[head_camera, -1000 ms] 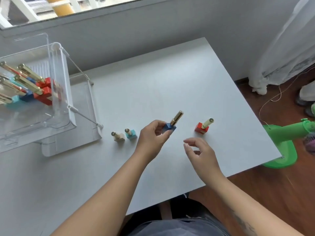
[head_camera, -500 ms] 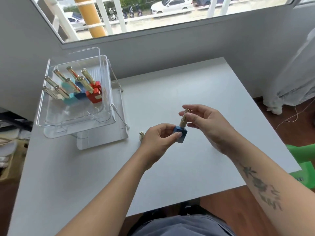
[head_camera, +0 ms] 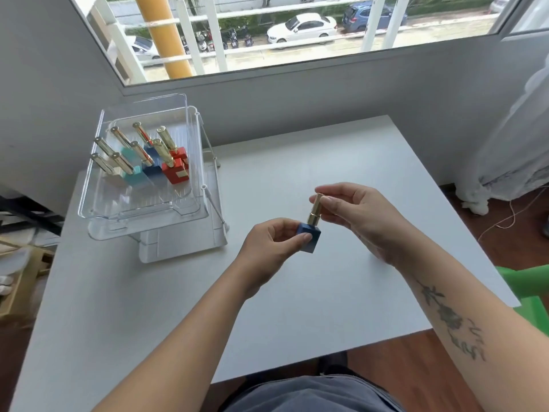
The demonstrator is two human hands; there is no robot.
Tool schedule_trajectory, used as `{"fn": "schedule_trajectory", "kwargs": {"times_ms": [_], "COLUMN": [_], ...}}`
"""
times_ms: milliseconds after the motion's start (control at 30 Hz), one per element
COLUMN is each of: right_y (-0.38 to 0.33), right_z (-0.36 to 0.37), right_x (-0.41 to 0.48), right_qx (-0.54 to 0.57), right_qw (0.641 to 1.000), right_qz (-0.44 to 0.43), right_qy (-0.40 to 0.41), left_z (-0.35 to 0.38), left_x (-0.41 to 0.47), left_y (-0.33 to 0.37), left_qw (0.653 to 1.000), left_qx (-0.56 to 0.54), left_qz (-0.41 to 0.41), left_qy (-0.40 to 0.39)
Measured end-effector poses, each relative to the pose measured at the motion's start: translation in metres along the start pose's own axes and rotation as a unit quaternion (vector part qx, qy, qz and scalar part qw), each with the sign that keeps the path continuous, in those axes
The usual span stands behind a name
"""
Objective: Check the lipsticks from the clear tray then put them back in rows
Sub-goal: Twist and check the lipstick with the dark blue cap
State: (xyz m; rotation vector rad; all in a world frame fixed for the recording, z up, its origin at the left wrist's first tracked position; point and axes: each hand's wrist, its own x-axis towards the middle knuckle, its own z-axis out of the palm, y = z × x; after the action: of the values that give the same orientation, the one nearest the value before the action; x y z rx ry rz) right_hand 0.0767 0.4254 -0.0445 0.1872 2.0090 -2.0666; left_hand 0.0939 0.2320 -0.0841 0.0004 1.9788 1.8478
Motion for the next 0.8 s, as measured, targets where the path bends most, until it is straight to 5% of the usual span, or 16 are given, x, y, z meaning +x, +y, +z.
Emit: {"fn": "schedule_trajectory", "kwargs": {"times_ms": [800], "right_y": [-0.0065], "right_z": [0.0026], "right_x": [0.0022], "right_qx": [-0.003], "right_qw": [1.000], "right_qz": [0.008], "right_qy": [0.006], "left_z": [0.0014], "left_x": [0.0008], "left_y": [0.0047], "left_qw": [1.000], "left_qx": [-0.026], "left_qz": [-0.011], "left_qy": [0.001]}}
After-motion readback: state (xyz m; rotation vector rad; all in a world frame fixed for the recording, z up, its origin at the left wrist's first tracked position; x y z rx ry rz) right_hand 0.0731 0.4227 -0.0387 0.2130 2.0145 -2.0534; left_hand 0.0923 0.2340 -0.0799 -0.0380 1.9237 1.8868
